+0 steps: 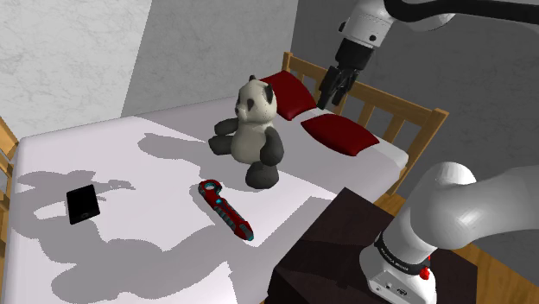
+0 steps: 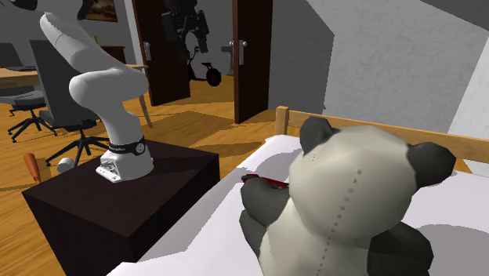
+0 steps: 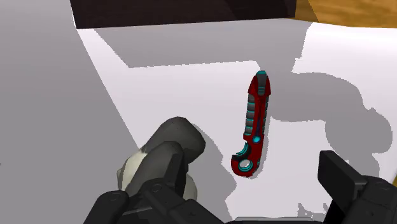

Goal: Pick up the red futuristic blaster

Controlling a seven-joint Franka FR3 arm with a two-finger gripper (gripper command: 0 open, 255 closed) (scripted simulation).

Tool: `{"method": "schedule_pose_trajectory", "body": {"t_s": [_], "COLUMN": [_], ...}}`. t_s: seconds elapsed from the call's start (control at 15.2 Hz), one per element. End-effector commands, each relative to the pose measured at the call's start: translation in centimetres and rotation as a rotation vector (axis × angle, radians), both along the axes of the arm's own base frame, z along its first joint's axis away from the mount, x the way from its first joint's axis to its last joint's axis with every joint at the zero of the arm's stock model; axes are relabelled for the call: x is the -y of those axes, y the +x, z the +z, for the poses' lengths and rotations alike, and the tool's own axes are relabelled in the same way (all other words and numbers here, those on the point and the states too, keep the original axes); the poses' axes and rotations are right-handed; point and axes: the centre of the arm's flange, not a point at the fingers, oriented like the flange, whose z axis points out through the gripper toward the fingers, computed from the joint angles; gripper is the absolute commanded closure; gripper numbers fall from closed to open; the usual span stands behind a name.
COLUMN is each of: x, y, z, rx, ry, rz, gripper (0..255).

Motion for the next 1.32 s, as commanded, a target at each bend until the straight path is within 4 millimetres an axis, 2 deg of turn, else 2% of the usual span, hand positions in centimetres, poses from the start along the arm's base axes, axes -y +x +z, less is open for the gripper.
{"method": "schedule_pose_trajectory", "body": {"t_s": [0.0, 1.25], "x": [0.0, -10.1], "y": [0.0, 11.8], "z": [0.0, -20.4], "rx": [0.000, -0.055], "ry": [0.000, -0.059], "rz": [0.000, -0.030], "gripper": [0, 0]}}
